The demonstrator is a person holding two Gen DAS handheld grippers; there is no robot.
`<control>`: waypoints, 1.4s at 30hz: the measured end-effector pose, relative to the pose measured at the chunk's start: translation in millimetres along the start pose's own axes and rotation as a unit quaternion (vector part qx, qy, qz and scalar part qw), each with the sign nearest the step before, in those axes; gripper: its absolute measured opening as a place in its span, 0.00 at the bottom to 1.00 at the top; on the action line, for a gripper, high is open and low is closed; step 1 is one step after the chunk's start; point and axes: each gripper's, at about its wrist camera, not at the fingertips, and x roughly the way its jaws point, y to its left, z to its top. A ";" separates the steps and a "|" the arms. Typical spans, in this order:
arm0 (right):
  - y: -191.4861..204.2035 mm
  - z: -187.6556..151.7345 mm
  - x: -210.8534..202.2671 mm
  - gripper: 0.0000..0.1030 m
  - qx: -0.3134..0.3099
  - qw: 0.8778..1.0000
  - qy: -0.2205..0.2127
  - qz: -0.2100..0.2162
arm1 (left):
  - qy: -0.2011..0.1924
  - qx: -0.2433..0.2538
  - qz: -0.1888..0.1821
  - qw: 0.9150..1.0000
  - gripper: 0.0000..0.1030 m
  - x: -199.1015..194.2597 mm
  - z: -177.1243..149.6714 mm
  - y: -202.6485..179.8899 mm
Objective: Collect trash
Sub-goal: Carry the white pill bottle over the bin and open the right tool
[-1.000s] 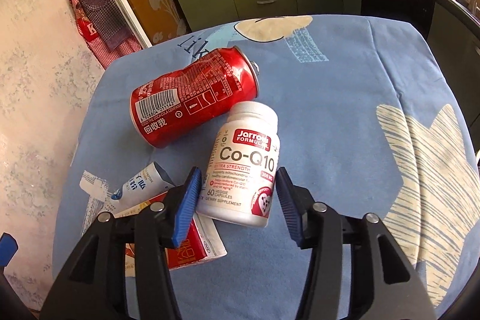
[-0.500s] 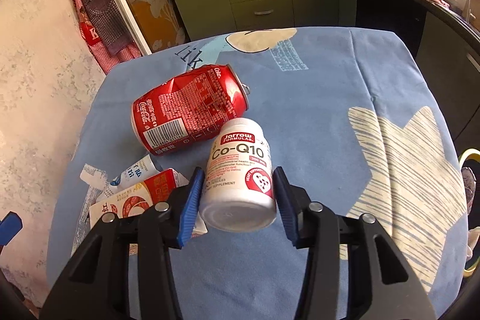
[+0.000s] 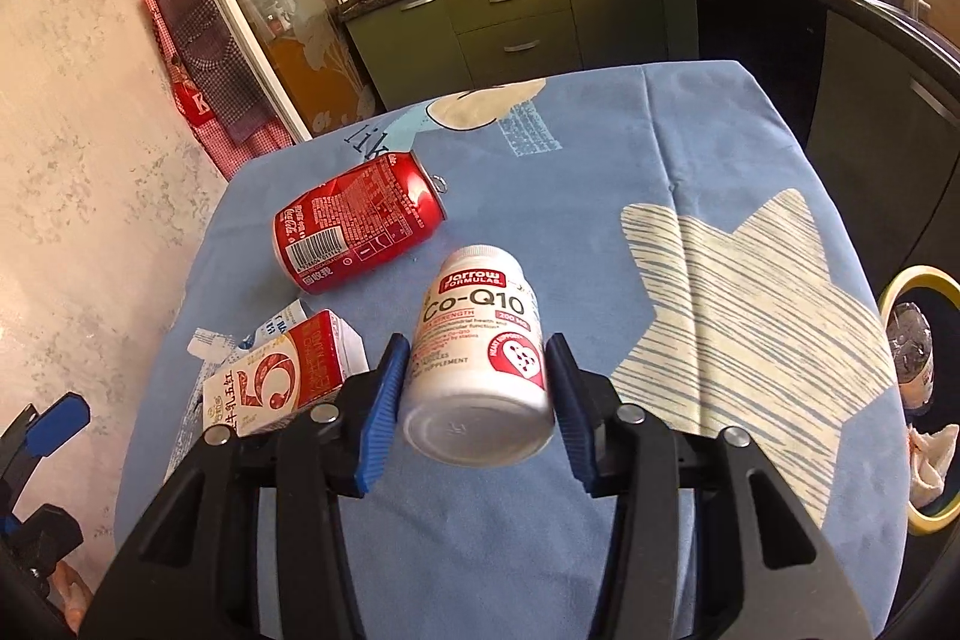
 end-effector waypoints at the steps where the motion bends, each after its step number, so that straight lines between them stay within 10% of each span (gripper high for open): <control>1: -3.1 -0.7 -5.2 0.43 0.002 1.000 -0.004 0.002 | -0.001 0.003 -0.001 1.000 0.76 -0.2 0.9 -2.1; 9: -91.7 -15.4 -77.3 0.43 0.070 0.991 -0.068 -0.087 | 0.007 0.025 -0.013 1.000 0.76 11.5 8.3 -20.9; 23: -279.9 -60.4 -106.4 0.50 0.237 0.930 -0.073 -0.270 | 0.036 0.059 -0.036 0.997 0.76 45.2 17.3 -62.7; 42: -242.8 -61.4 -119.7 0.61 0.204 0.949 -0.103 -0.218 | 0.048 0.041 -0.028 0.998 0.76 43.8 18.2 -28.1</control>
